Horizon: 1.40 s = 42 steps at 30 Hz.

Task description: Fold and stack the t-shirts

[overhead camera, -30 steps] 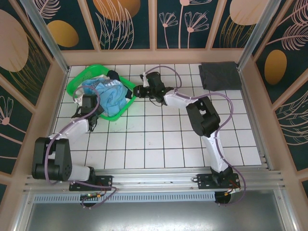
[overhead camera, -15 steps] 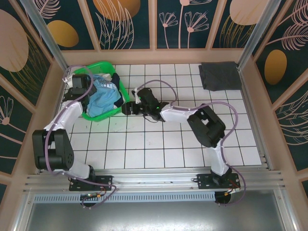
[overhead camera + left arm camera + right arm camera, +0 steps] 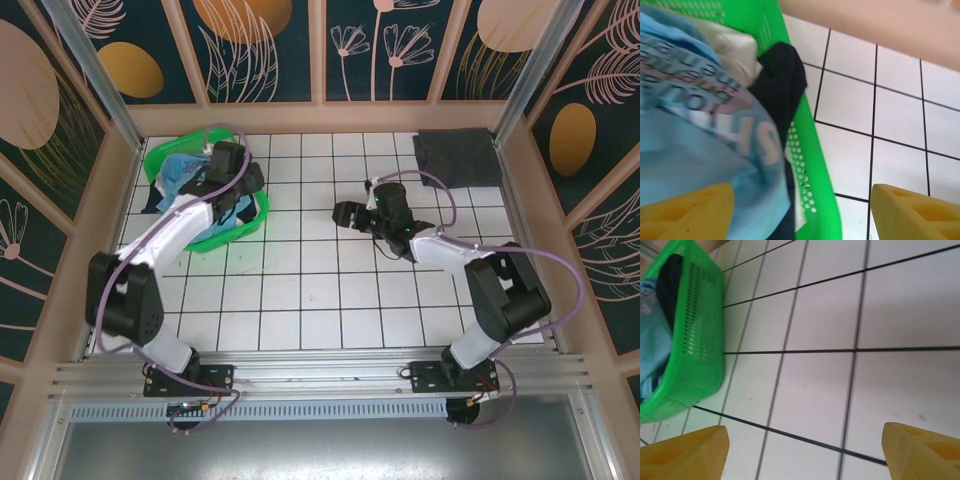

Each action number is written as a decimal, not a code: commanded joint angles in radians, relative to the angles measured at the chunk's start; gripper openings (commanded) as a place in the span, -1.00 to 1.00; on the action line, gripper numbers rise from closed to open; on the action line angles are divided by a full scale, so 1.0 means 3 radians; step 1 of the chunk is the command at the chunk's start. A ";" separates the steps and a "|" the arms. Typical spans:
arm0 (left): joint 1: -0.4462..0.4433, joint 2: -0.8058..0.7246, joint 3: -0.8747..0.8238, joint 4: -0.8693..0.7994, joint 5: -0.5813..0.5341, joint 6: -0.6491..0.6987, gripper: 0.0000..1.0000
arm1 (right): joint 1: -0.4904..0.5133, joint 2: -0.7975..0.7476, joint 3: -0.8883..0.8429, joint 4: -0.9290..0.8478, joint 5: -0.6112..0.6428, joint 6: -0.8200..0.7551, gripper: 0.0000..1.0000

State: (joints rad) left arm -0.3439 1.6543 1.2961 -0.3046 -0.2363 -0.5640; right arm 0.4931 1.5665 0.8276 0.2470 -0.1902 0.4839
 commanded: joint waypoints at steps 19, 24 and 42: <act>-0.0093 0.1176 0.0685 -0.0306 0.0036 -0.0087 -0.33 | -0.0368 -0.0600 -0.0515 0.0230 -0.0081 -0.0140 0.62; -0.0087 0.0891 0.0256 0.0016 0.0284 0.0481 -0.83 | -0.0390 -0.0634 -0.0548 0.0245 -0.0073 -0.0121 0.62; 0.0703 0.0804 0.0113 0.0241 -0.0393 0.2521 -1.00 | -0.0527 -0.0648 -0.0532 0.0248 -0.0026 -0.0058 0.61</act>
State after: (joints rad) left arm -0.1459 1.8500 1.2919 -0.2779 -0.3038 0.0658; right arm 0.3466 1.4048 0.6716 0.3046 -0.2096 0.4549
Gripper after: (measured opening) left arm 0.103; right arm 0.805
